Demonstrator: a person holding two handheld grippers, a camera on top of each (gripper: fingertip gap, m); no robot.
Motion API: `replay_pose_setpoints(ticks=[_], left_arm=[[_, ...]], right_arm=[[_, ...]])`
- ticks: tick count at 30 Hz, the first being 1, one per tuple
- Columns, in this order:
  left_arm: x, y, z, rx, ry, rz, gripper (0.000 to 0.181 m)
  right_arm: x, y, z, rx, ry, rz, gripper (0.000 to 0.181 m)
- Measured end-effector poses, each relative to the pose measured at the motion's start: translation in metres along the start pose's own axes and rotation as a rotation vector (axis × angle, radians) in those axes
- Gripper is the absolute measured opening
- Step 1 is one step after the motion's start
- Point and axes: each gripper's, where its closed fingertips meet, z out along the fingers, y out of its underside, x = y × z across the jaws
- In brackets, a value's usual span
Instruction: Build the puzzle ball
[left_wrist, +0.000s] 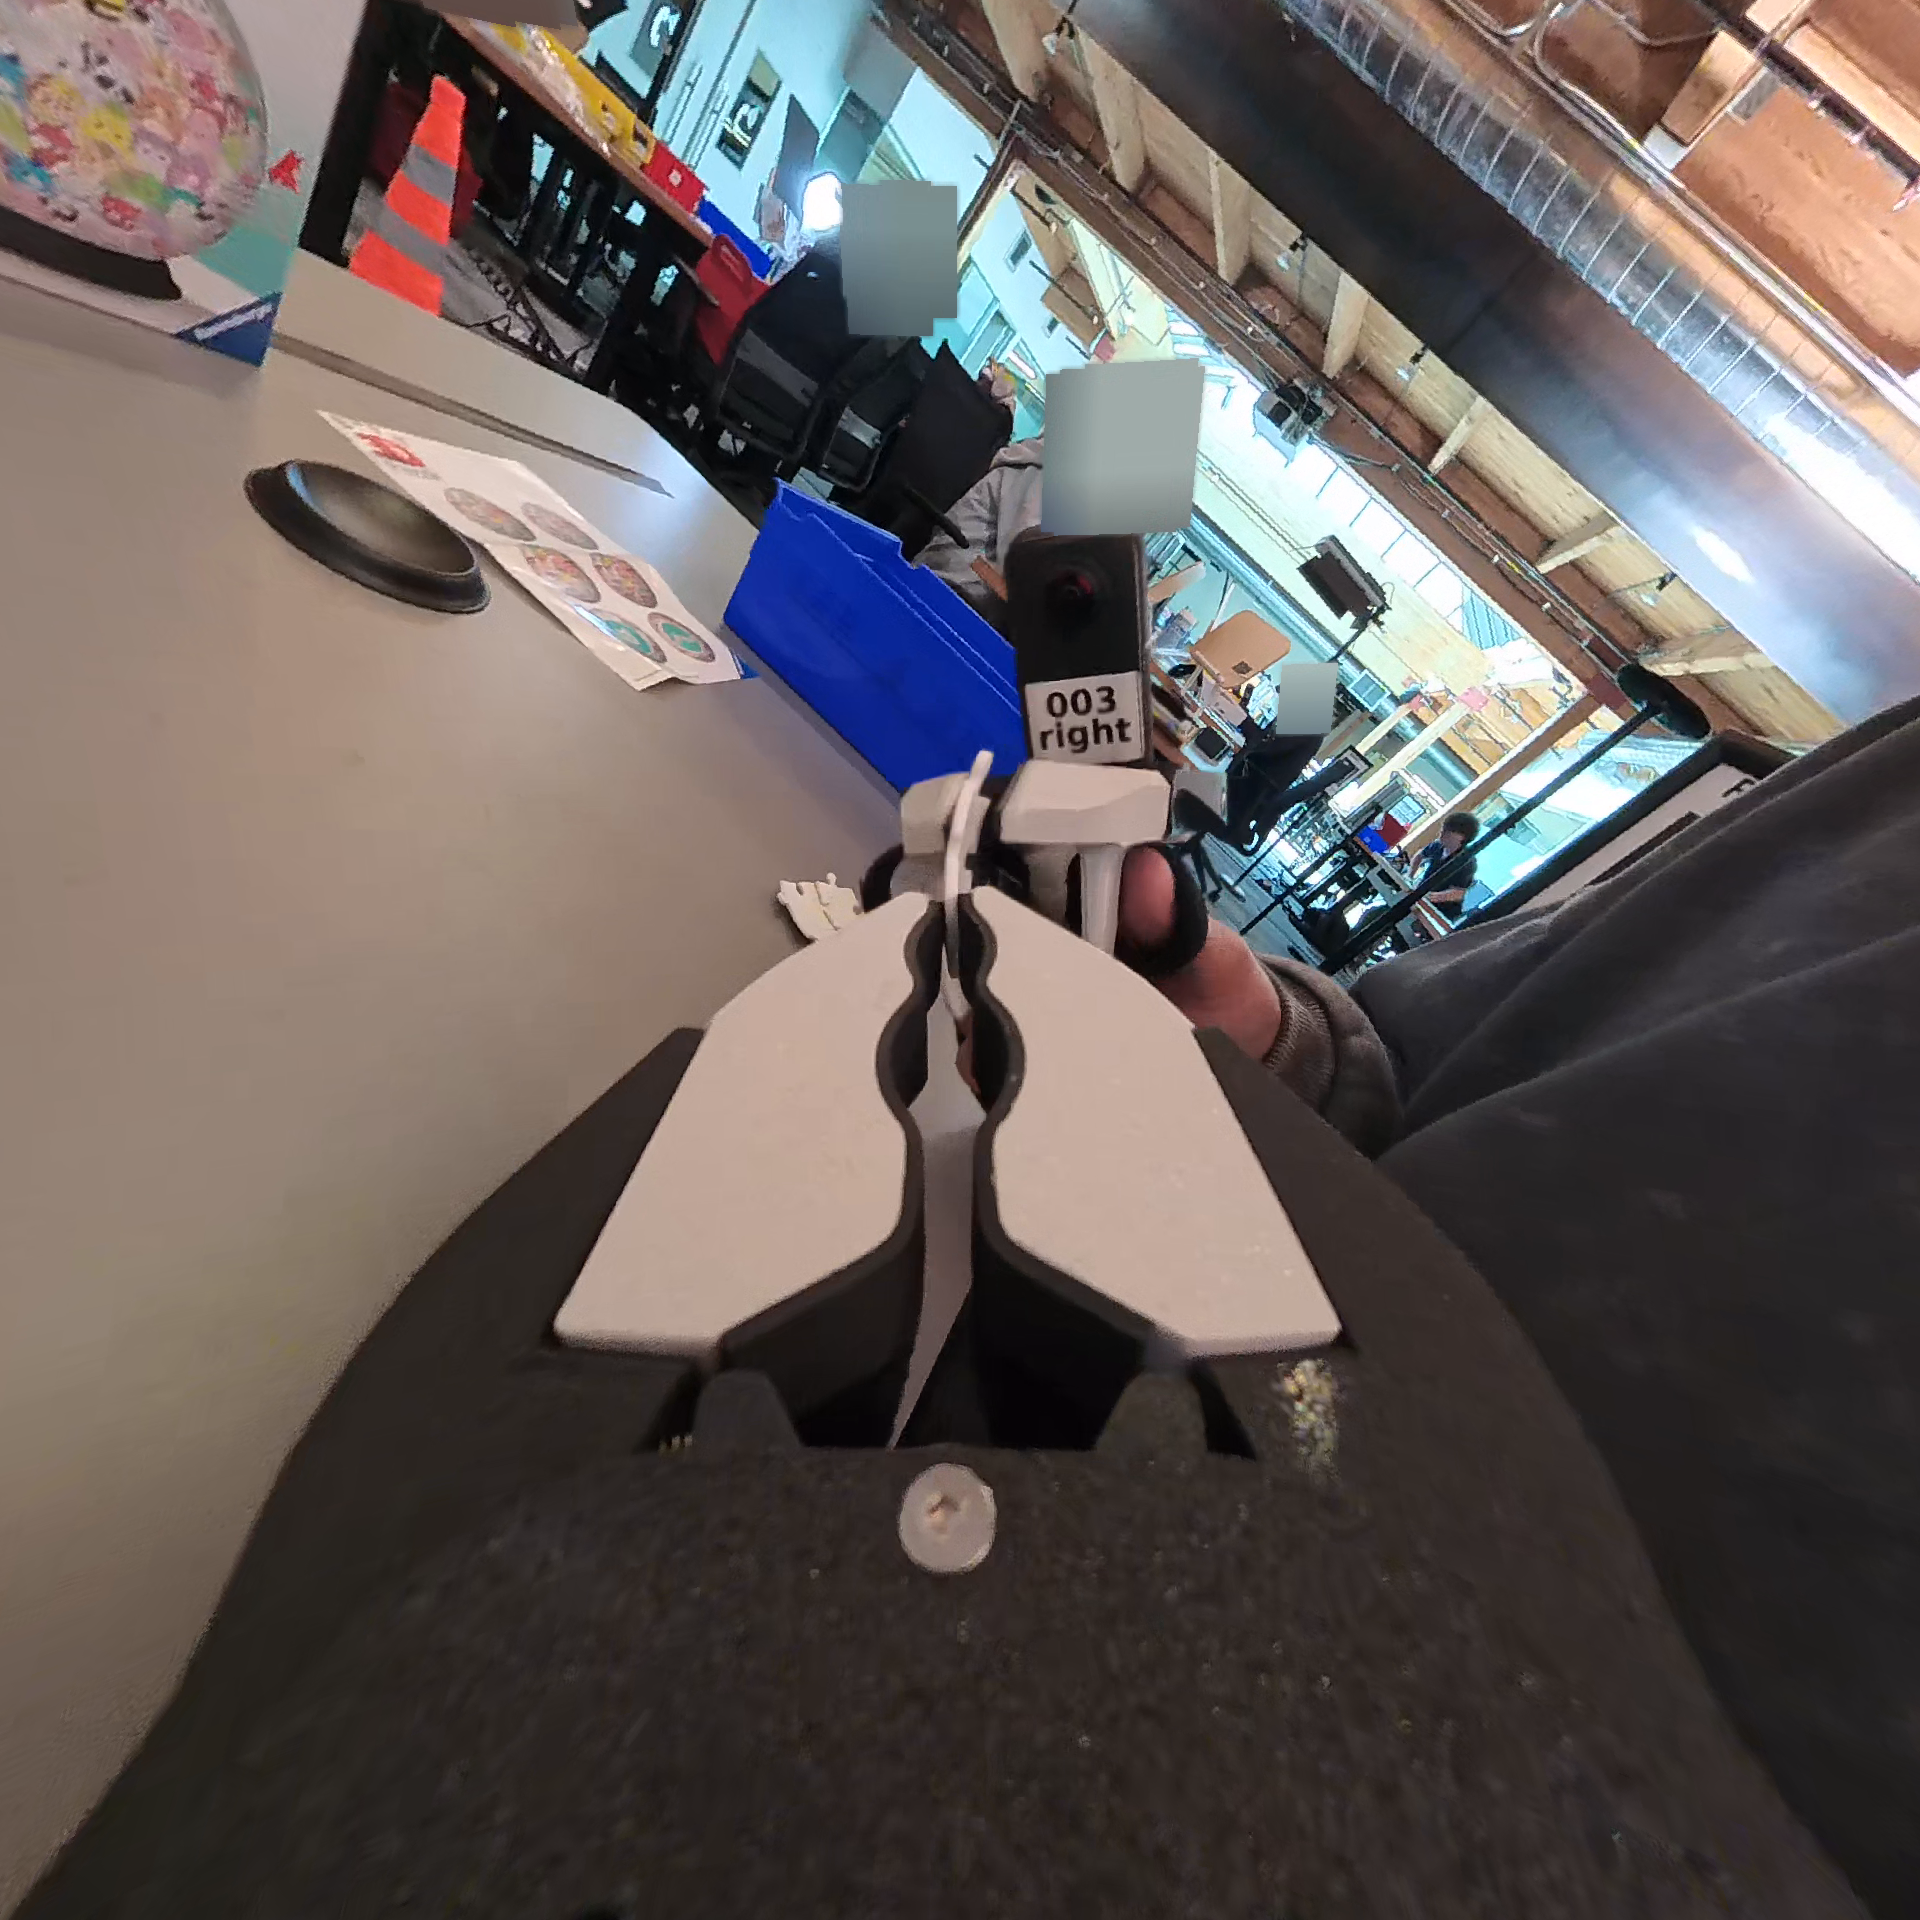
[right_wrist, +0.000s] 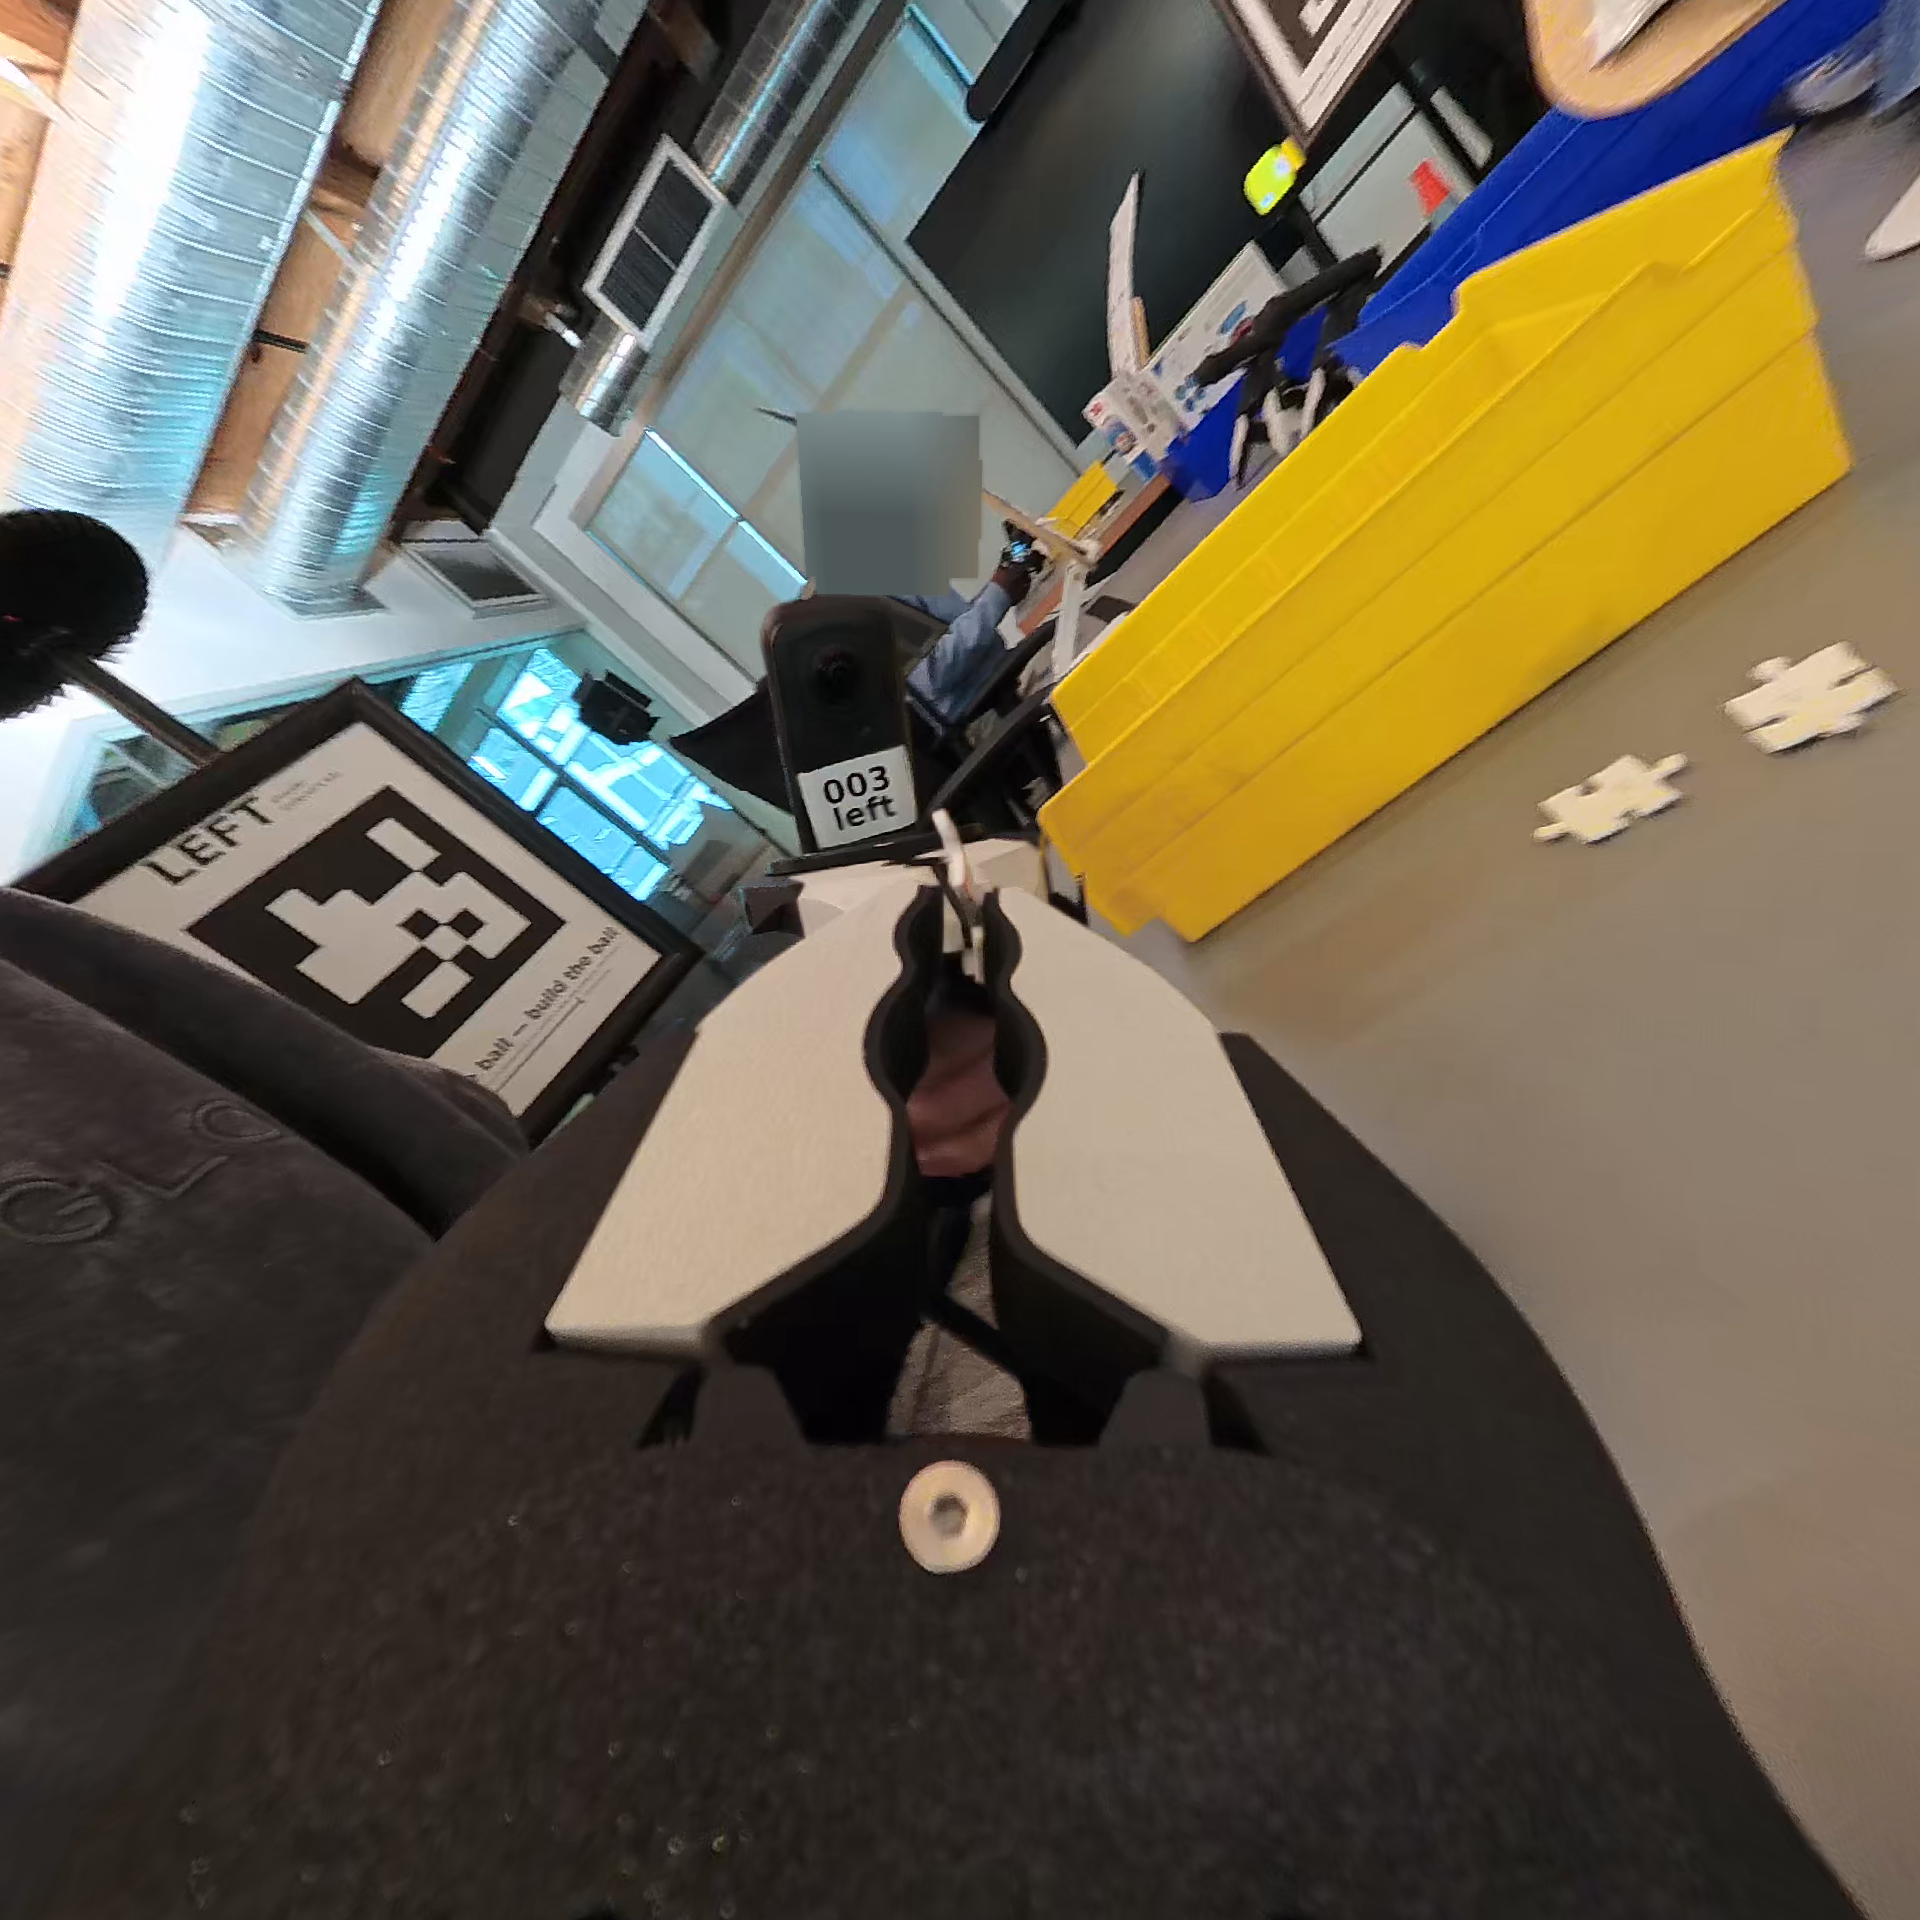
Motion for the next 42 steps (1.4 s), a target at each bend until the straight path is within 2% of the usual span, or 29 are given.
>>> replay_pose_setpoints(ticks=[7, 9, 17, 24, 32, 37, 42], left_arm=[[-0.006, 0.01, 0.001, -0.063, -0.042, 0.009, 0.002], [-0.009, 0.012, 0.001, -0.077, -0.058, 0.018, 0.002], [-0.012, 0.012, 0.002, -0.073, -0.075, 0.024, 0.004], [-0.026, 0.014, -0.01, -0.099, -0.197, 0.157, 0.01], [-0.025, 0.015, -0.01, -0.098, -0.19, 0.163, 0.016], [-0.027, 0.016, -0.011, -0.115, -0.218, 0.192, 0.018], [-0.031, 0.018, -0.014, -0.125, -0.25, 0.199, 0.019]], right_arm=[[0.014, 0.0, -0.006, -0.084, 0.088, -0.114, 0.008], [0.015, 0.002, -0.006, -0.118, 0.105, -0.153, 0.002], [0.02, 0.003, -0.006, -0.193, 0.167, -0.256, 0.001], [0.022, -0.006, -0.003, -0.217, 0.184, -0.275, 0.001], [0.027, -0.008, -0.003, -0.213, 0.219, -0.275, 0.001], [0.034, -0.039, -0.015, -0.204, 0.292, -0.303, 0.001], [0.064, -0.104, -0.033, -0.295, 0.447, -0.4, 0.001]])
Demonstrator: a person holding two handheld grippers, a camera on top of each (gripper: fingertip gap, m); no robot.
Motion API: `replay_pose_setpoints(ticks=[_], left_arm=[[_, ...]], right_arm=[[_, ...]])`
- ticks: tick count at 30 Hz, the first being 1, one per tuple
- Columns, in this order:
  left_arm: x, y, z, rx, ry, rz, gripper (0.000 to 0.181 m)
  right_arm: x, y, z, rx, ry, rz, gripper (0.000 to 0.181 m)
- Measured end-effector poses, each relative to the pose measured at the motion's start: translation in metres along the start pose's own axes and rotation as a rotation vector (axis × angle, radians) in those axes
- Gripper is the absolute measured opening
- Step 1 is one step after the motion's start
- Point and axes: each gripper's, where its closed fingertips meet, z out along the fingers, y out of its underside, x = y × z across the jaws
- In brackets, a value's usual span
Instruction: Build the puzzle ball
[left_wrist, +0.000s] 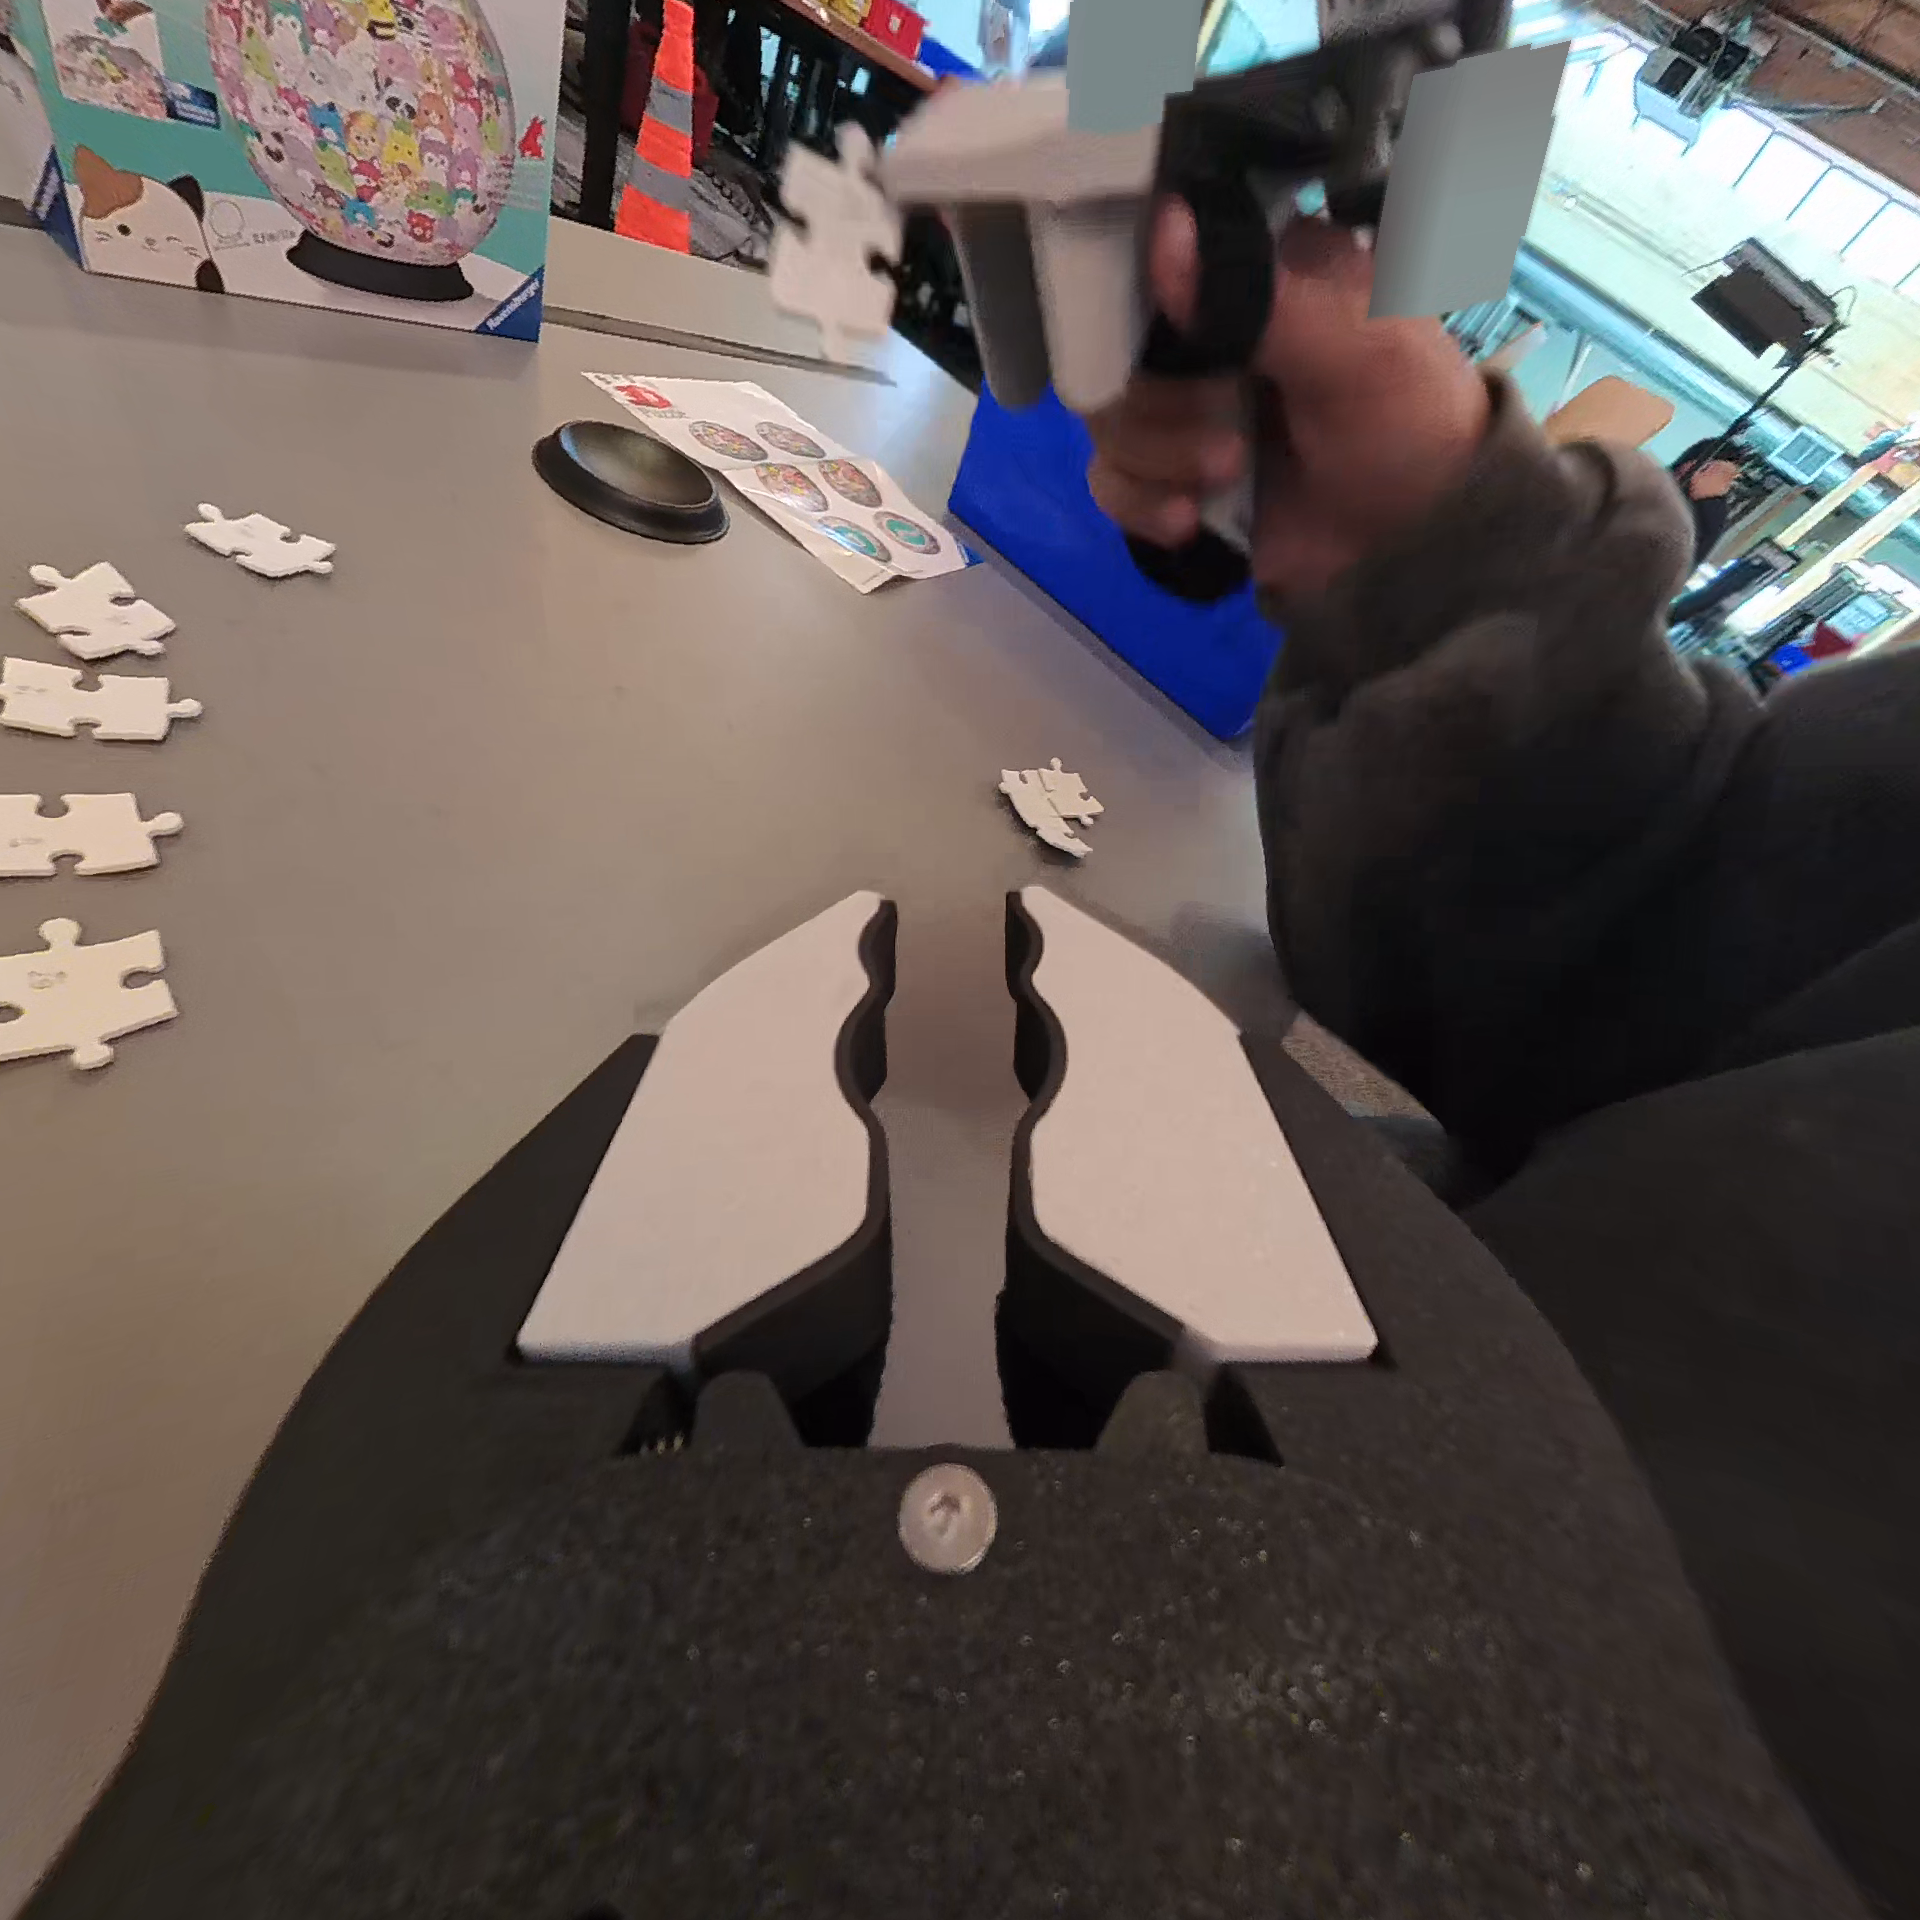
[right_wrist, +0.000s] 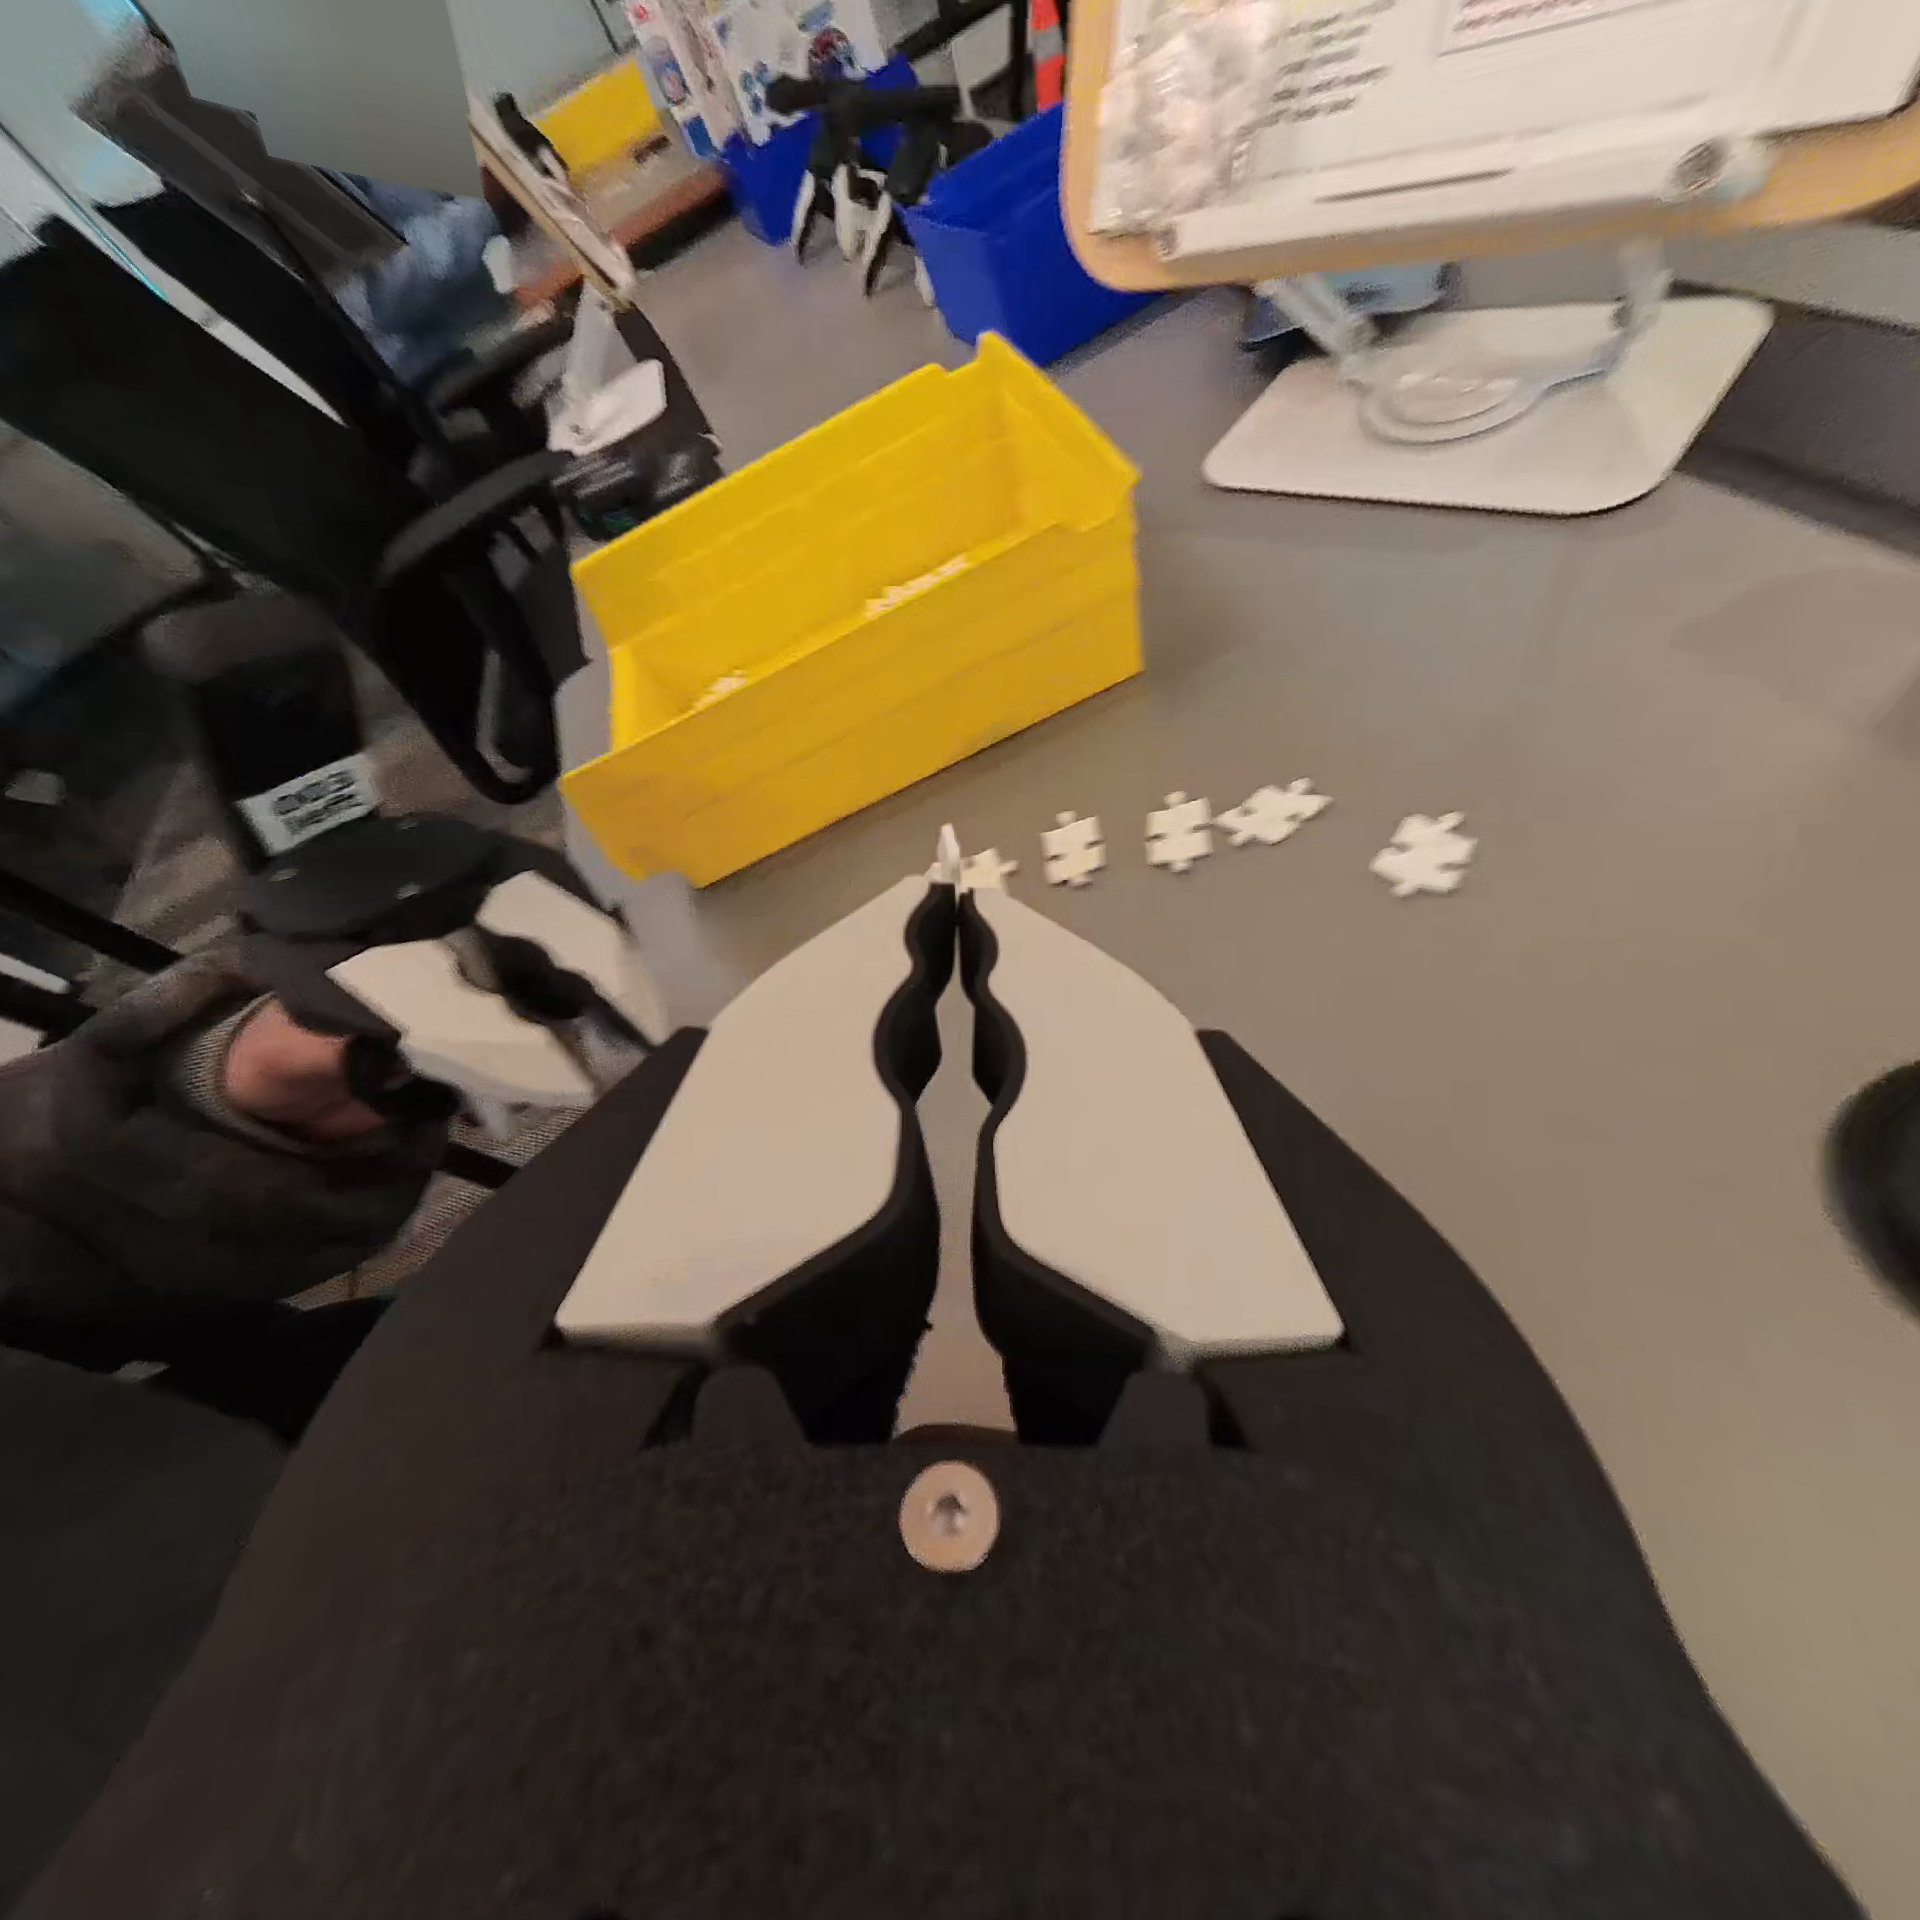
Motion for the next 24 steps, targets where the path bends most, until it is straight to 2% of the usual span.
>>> replay_pose_setpoints(ticks=[4, 7, 10, 16, 24], left_arm=[[0.0, 0.0, -0.001, 0.001, -0.033, 0.047, 0.023], [0.002, 0.0, -0.001, -0.003, -0.051, 0.092, 0.026], [0.001, 0.0, -0.002, -0.005, -0.087, 0.147, 0.028], [-0.002, -0.004, -0.006, 0.021, -0.09, 0.125, 0.032], [-0.004, -0.002, -0.007, 0.0, -0.087, 0.112, 0.033]], right_arm=[[0.072, -0.014, 0.022, -0.186, 0.031, 0.004, 0.001], [0.128, -0.004, 0.051, -0.324, 0.04, 0.046, 0.001], [0.168, 0.006, 0.081, -0.352, 0.063, 0.132, 0.001], [0.204, 0.029, 0.12, -0.403, 0.179, 0.292, 0.001], [0.224, 0.049, 0.125, -0.471, 0.259, 0.303, 0.001]])
